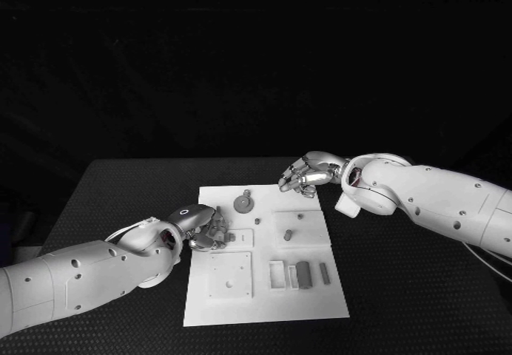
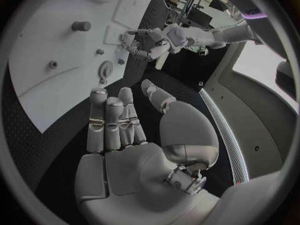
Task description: Assemble the parts on the task board
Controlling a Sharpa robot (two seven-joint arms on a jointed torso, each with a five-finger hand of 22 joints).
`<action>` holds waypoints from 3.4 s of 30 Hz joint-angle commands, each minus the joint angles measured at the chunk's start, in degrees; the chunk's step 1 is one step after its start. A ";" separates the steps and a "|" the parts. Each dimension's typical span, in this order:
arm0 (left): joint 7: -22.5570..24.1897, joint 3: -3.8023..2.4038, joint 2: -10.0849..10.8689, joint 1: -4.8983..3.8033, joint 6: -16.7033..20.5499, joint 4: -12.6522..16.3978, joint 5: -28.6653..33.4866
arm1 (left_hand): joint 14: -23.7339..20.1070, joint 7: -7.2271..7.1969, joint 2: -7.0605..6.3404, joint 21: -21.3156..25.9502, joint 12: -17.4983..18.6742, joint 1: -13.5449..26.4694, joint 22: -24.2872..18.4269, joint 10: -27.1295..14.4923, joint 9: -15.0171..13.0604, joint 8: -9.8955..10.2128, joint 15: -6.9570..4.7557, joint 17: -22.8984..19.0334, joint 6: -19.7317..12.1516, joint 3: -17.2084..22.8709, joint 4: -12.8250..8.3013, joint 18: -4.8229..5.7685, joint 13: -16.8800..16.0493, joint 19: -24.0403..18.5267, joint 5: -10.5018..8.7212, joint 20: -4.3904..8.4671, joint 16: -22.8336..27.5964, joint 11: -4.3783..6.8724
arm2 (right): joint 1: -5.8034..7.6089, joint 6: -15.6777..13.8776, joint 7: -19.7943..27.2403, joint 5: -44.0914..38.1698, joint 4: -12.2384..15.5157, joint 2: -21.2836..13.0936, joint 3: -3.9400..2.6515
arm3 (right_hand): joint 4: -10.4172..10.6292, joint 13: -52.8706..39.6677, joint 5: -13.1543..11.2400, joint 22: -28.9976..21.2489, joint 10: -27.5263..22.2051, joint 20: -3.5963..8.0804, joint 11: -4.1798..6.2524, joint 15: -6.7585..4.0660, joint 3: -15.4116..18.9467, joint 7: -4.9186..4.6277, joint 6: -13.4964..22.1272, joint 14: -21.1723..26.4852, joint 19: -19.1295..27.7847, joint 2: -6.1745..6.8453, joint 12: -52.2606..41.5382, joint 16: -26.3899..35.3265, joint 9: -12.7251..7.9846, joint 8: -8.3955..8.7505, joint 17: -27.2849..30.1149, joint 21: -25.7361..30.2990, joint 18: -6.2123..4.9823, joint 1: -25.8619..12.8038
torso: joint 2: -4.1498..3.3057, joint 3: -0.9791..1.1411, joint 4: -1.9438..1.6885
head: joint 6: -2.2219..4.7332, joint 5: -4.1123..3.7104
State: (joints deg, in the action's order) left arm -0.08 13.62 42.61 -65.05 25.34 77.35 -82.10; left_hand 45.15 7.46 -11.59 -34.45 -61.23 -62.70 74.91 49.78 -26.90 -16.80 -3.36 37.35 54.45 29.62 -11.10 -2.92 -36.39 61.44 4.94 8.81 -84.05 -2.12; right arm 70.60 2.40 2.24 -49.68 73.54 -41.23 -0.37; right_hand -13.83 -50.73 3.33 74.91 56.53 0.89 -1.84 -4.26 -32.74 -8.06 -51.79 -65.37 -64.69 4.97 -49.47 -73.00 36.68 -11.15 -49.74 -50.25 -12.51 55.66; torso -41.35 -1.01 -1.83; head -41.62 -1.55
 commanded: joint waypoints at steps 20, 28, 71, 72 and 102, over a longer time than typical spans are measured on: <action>-1.77 -0.05 -1.33 0.07 -2.76 -1.09 0.26 | 0.02 -0.04 0.61 -0.55 -0.33 1.33 1.23 -0.08 0.18 -0.29 -0.52 -0.31 0.40 0.12 1.64 -0.82 0.36 -0.07 0.04 0.56 -0.31 0.59 | -0.07 0.21 0.63 -0.45 0.10 0.01 -0.01 | -0.29 0.16 -0.22 1.03 -0.06 0.27 -0.30 0.16 -0.04 -0.48 0.17 -0.20 -0.24 0.19 -0.37 0.12 -0.06 0.33 0.09 -0.08 -2.49 0.36 | 0.00 -0.02 0.01 | -0.15 -0.11; -1.45 -0.05 -1.51 0.08 -3.15 -1.02 0.41 | 0.02 -0.13 1.25 -0.64 -0.44 0.75 1.25 -0.07 0.20 -0.37 -0.59 -0.39 0.50 0.33 1.48 -0.84 0.46 -0.13 -0.13 0.66 -0.40 0.66 | -0.07 0.36 0.60 -0.45 0.10 -0.01 -0.01 | -0.28 0.18 -0.22 1.02 -0.06 0.26 -0.30 0.16 -0.03 -0.48 0.16 -0.20 -0.24 0.21 -0.39 0.13 -0.06 0.32 0.09 -0.07 -2.49 0.34 | -0.01 -0.01 -0.01 | -0.19 -0.20; 3.90 -0.78 -0.25 0.07 3.31 0.58 7.37 | 3.37 -1.18 4.57 -2.30 -0.49 -1.28 1.02 3.81 0.17 -1.72 -2.05 -1.29 3.41 0.62 -1.83 -0.67 2.34 2.64 2.60 2.03 -0.97 1.88 | -0.12 -1.36 0.23 -0.45 0.15 -0.10 0.05 | 0.01 0.30 -0.22 1.01 -0.09 0.21 -0.30 0.17 0.08 -0.48 0.15 -0.18 -0.22 0.31 -0.49 0.17 -0.06 0.29 0.13 0.00 -2.49 -0.02 | 0.02 -0.05 -0.01 | 0.25 -0.20; 3.95 -1.15 -0.23 0.07 3.24 0.63 8.14 | 3.38 -1.17 4.55 -2.29 -0.48 -1.25 1.02 3.82 0.17 -1.72 -2.05 -1.30 3.41 0.60 -1.82 -0.67 2.35 2.64 2.60 2.03 -0.96 1.88 | -0.12 -1.39 0.21 -0.45 0.13 -0.10 0.06 | 0.01 0.30 -0.22 1.01 -0.09 0.21 -0.30 0.17 0.08 -0.48 0.14 -0.18 -0.22 0.31 -0.49 0.17 -0.05 0.29 0.13 0.00 -2.49 -0.02 | 0.02 -0.05 -0.01 | 0.27 -0.20; 4.01 -7.13 2.09 -2.59 2.88 9.08 10.70 | 3.51 -1.04 4.26 -2.11 -0.25 -0.77 0.97 3.89 0.29 -1.56 -2.01 -1.50 3.22 0.46 -1.68 -0.64 2.58 2.63 2.58 2.07 -0.70 1.79 | -1.46 -6.63 -4.48 18.54 0.92 3.69 3.39 | -0.20 0.95 -0.21 0.81 -2.68 -0.92 -1.94 1.76 0.02 -2.20 4.91 2.22 1.94 0.66 -0.35 1.67 -1.74 2.91 0.82 1.69 -2.49 -0.26 | 0.03 0.01 -0.06 | 2.58 0.40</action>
State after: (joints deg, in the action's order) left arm 3.32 6.51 44.74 -67.56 27.65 86.03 -71.92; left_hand 48.22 6.03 -7.37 -36.66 -61.72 -64.02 74.91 53.45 -26.54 -17.96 -5.40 35.92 57.53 30.02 -12.93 -2.09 -33.86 63.91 7.68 10.83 -84.96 -0.29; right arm 69.20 -3.31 -1.47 -36.87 74.28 -37.64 3.01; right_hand -13.83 -49.82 3.33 74.91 54.04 -0.13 -3.91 -2.33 -32.74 -9.48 -47.86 -63.43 -63.01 5.10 -49.69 -71.55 34.96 -8.32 -48.95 -48.87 -12.51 55.53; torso -41.31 -0.96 -1.92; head -39.23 -1.18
